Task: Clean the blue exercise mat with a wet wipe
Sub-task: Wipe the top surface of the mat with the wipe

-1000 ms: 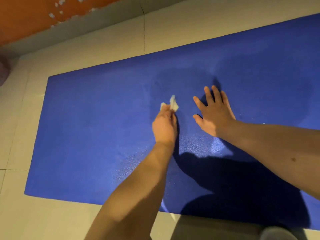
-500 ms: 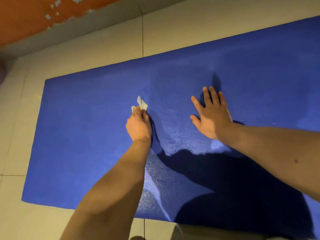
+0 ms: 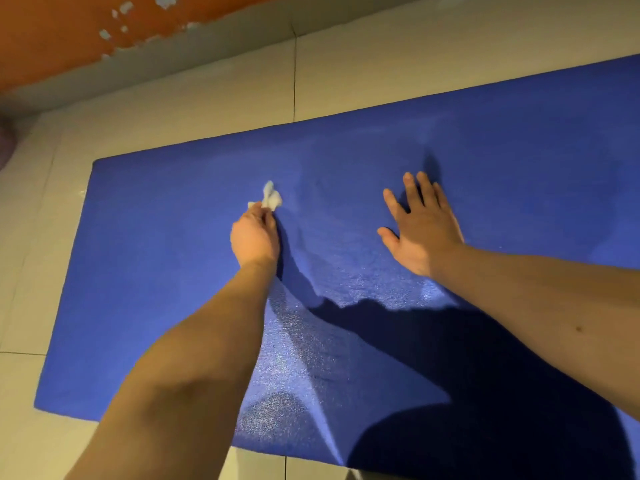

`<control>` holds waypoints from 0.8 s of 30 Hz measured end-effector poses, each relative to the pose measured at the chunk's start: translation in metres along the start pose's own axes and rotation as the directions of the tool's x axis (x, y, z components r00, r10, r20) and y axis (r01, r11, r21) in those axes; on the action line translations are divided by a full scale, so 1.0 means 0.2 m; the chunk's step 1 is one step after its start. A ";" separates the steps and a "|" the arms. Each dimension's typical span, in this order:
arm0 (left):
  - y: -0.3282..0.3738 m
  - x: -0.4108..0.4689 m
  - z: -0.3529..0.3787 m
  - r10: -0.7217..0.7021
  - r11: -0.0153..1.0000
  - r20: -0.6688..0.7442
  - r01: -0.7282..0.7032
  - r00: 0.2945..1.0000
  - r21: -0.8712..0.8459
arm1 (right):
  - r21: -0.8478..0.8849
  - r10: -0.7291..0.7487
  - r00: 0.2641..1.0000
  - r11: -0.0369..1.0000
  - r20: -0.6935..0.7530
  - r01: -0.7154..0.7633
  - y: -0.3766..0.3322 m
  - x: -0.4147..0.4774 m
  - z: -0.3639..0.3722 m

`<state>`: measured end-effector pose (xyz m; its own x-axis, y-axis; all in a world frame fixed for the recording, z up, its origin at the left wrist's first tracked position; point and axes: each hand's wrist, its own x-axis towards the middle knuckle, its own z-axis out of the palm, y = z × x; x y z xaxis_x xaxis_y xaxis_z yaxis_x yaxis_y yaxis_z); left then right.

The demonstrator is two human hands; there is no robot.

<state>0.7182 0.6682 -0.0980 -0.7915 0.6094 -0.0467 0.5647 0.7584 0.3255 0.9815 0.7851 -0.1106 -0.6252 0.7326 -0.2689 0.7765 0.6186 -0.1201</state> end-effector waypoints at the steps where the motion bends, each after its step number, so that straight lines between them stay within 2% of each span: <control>1: 0.03 0.01 0.00 -0.053 0.999 -0.009 0.053 0.999 0.012 | 0.000 0.000 1.000 1.000 0.001 0.000 0.00 0.00 0.00; 3: 0.13 -0.03 0.03 -0.094 0.995 -0.028 0.094 0.995 0.020 | 0.008 0.005 1.000 1.000 0.004 -0.005 -0.01 0.01 0.00; 4: 0.18 -0.07 0.05 -0.055 0.998 -0.030 0.055 0.998 0.010 | 0.009 0.008 1.000 1.000 0.006 -0.008 -0.02 0.01 0.00; 6: 0.30 -0.19 0.10 0.133 0.990 -0.016 -0.133 0.991 -0.050 | 0.004 0.013 1.000 1.000 0.009 -0.013 -0.02 0.01 0.00; 8: 0.38 -0.32 0.14 0.294 0.952 0.035 -0.289 0.955 -0.102 | 0.002 0.015 1.000 1.000 0.001 -0.015 -0.03 0.01 -0.01; 11: 0.39 -0.37 0.13 0.414 0.902 0.074 -0.398 0.907 -0.169 | 0.003 0.015 1.000 1.000 0.001 -0.015 -0.03 0.01 -0.01; 14: 0.28 -0.21 0.07 0.362 0.921 0.049 -0.350 0.931 -0.172 | -0.005 0.004 1.000 1.000 0.024 -0.004 -0.01 0.01 -0.02; 17: 0.17 0.03 0.05 0.148 0.988 0.015 -0.148 0.989 -0.038 | 0.016 -0.007 0.999 1.000 0.036 0.006 0.00 0.00 -0.02; 20: 0.24 0.10 0.07 0.001 0.999 -0.010 -0.001 1.000 0.048 | 0.032 0.000 0.998 0.999 0.055 -0.002 -0.01 0.01 -0.03; 22: 0.34 0.02 0.10 0.061 0.997 -0.011 -0.060 0.998 0.044 | 0.018 -0.006 0.997 1.000 0.077 0.005 -0.01 0.02 -0.06; 24: 0.43 -0.10 0.12 0.211 0.977 0.035 -0.210 0.977 -0.038 | 0.007 -0.013 0.997 1.000 0.071 0.013 -0.01 0.06 -0.08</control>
<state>0.7883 0.7259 -0.0926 -0.6457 0.7635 -0.0104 0.7087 0.6043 0.3641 0.9721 0.7972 -0.0975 -0.6284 0.7025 -0.3341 0.7690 0.6259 -0.1300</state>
